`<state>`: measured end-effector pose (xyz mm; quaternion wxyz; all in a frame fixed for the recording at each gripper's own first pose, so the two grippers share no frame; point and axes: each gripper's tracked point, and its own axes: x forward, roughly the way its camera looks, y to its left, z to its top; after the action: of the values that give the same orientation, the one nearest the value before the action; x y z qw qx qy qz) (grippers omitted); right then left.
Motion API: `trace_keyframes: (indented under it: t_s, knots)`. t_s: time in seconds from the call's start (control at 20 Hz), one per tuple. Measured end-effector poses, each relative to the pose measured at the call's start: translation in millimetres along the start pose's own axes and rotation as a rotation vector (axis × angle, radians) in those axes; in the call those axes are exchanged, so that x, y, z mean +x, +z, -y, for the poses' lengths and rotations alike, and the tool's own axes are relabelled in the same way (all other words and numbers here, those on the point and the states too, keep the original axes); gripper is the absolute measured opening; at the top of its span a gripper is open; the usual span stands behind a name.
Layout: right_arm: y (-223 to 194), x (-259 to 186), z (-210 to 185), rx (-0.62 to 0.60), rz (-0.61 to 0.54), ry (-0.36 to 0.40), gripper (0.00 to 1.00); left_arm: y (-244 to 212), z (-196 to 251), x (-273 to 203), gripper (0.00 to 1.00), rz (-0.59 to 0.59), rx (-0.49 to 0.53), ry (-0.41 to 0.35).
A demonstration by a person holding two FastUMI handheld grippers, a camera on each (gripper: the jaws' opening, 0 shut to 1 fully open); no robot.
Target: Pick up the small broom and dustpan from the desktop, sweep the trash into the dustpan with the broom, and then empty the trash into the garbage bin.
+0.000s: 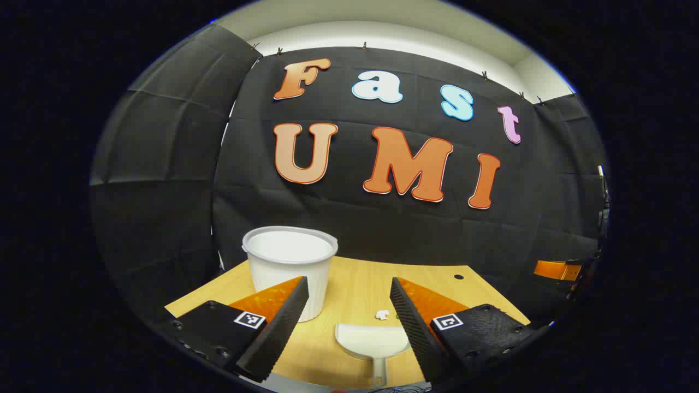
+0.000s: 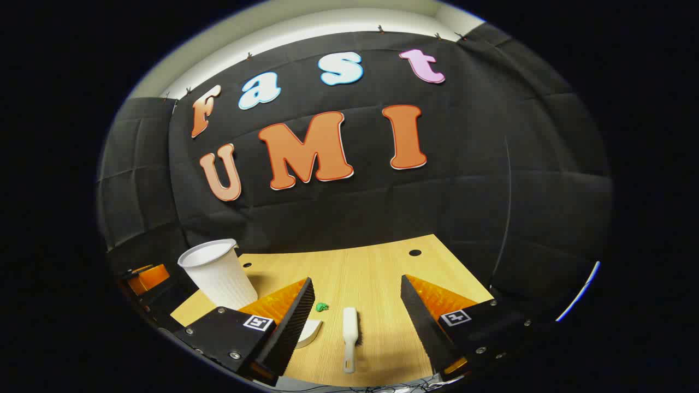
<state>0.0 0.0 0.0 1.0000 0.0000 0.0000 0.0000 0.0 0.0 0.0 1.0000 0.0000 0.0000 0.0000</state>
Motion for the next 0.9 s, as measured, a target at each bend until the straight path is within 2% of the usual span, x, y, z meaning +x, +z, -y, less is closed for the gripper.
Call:
trace_keyframes:
  t_s: [0.05,0.2,0.45,0.7,0.9]
  knots:
    - [-2,2,5,0.006,-0.004,0.006,0.95,-5,9,0,0.95,-0.007,0.006,0.003]
    - [-10,3,21,-0.002,-0.024,0.014,0.95,-10,29,-4,0.95,-0.01,0.014,0.0]
    - [-11,0,29,0.004,-0.02,0.008,0.95,-18,56,3,0.95,-0.03,0.041,-0.061]
    - [-17,1,29,0.042,-0.034,-0.051,0.95,-19,63,37,0.95,-0.051,0.053,-0.139]
    - [-27,9,19,0.028,-0.067,-0.086,0.95,-37,53,72,0.95,-0.105,0.012,-0.204]
